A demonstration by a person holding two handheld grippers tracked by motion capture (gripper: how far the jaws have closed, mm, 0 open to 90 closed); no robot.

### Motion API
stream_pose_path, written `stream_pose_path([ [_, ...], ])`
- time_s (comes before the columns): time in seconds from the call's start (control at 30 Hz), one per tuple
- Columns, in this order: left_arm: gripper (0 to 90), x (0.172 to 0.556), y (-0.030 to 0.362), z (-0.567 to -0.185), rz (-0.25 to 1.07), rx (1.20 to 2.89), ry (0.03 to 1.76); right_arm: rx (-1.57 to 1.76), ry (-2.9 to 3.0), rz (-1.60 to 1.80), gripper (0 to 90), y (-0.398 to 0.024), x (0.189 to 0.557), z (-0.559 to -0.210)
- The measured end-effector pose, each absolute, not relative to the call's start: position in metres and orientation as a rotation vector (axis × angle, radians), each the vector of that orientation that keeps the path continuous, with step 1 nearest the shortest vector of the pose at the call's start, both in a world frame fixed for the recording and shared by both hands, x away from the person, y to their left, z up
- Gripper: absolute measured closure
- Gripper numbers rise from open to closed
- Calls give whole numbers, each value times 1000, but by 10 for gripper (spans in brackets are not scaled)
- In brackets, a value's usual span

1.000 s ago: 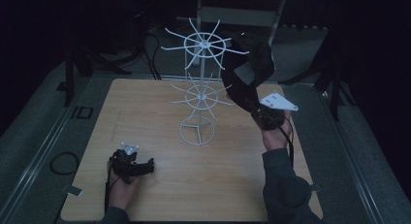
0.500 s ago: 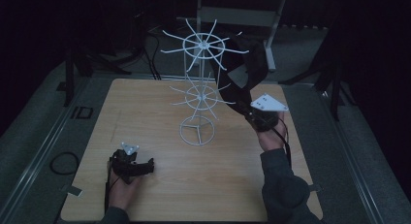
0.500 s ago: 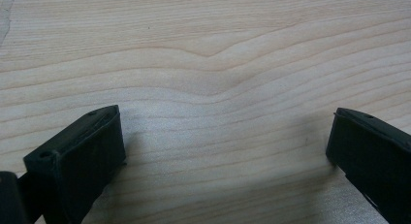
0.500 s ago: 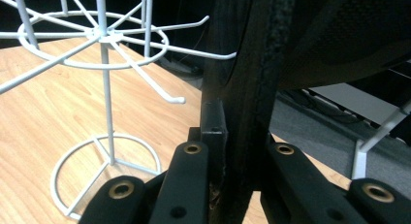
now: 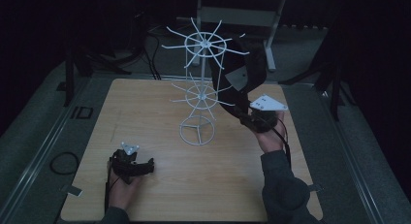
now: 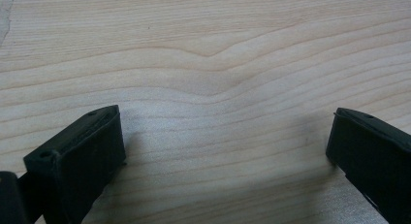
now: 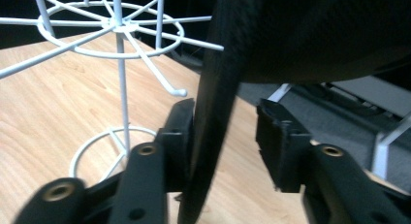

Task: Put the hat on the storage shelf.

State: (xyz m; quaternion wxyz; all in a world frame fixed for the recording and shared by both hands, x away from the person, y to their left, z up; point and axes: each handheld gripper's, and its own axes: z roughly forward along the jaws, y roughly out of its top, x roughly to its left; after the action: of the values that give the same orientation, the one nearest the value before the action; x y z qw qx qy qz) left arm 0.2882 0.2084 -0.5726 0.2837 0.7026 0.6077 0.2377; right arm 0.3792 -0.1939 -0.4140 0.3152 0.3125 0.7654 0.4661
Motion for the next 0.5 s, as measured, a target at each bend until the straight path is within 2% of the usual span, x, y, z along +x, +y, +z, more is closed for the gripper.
stream_pose_path([
  [0.03, 2, 288, 208, -573, 636, 1881, 1626, 837, 2025, 1234, 468, -194, 379, -414],
  [0.07, 2, 288, 208, -573, 636, 1881, 1626, 837, 2025, 1234, 468, -194, 379, -414],
  [0.13, 2, 288, 208, -573, 636, 1881, 1626, 853, 2041, 1235, 368, -194, 378, -415],
  [0.17, 2, 288, 208, -573, 636, 1880, 1626, 866, 2044, 1235, 287, -194, 378, -416],
  [0.2, 2, 288, 208, -573, 636, 1880, 1626, 866, 2044, 1235, 287, -194, 378, -416],
  [0.23, 2, 288, 208, -573, 636, 1881, 1626, 887, 2049, 1239, 232, -195, 377, -418],
  [0.37, 2, 288, 208, -573, 636, 1881, 1626, 908, 2062, 1253, 164, -198, 375, -423],
  [0.5, 2, 288, 208, -573, 636, 1881, 1626, 913, 2089, 1266, 140, -199, 372, -427],
])
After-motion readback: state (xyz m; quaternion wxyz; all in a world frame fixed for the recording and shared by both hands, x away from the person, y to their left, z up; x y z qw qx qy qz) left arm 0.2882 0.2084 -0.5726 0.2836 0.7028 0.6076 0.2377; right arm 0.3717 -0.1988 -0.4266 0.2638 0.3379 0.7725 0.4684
